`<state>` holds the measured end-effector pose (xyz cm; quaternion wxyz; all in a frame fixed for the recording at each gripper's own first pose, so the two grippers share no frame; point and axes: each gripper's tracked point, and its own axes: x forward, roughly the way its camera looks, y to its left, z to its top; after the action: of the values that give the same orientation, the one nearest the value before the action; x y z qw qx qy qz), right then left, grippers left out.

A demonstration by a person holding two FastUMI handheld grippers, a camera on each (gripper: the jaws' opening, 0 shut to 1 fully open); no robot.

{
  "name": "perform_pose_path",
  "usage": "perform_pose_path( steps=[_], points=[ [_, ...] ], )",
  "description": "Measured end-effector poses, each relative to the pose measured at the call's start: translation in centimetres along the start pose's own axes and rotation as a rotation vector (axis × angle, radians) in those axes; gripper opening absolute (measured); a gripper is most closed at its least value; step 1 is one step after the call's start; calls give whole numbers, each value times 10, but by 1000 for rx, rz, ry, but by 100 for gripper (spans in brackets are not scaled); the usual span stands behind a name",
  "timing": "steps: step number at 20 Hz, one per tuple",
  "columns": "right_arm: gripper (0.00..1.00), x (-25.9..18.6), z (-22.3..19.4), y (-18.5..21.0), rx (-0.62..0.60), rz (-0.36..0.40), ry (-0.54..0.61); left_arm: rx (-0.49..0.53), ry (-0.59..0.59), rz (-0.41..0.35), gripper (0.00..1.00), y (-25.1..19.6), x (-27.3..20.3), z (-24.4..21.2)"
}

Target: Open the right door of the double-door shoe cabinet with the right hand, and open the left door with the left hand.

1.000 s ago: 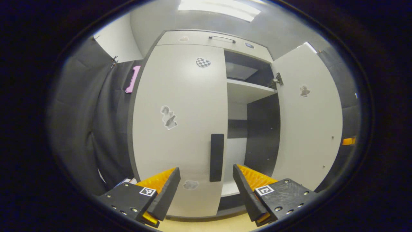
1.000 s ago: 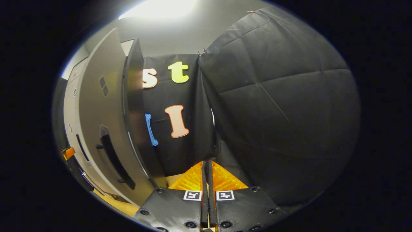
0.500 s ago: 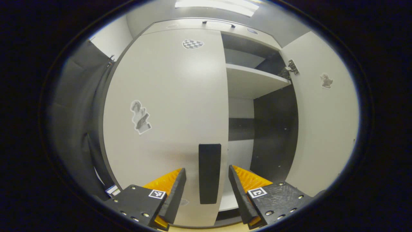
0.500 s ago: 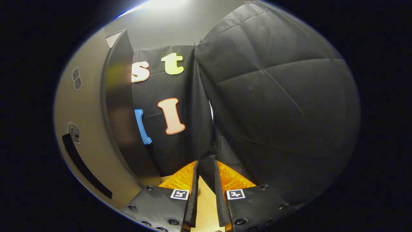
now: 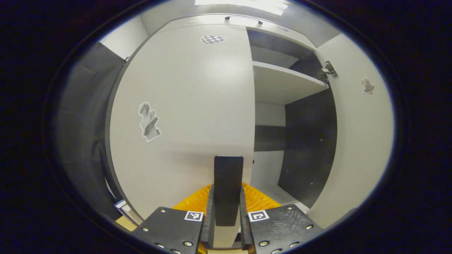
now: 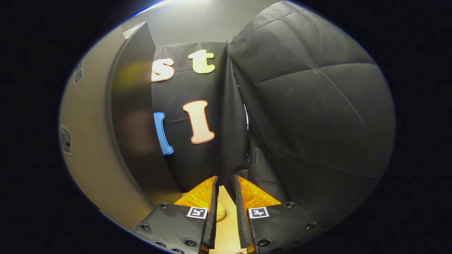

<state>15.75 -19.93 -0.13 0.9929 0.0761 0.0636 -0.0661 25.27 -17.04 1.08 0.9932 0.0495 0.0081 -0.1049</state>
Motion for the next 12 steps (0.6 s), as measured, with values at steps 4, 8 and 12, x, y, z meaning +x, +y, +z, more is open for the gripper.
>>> perform_pose_path(
  steps=[4,8,12],
  points=[
    [28,13,-4,4,-3,36,15,-26,-16,52,24,2,-1,-1],
    [62,21,-12,6,-19,64,41,5,7,68,20,2,0,-1],
    [85,29,-17,3,-28,69,56,-32,12,87,20,3,-5,-5]
  ],
)
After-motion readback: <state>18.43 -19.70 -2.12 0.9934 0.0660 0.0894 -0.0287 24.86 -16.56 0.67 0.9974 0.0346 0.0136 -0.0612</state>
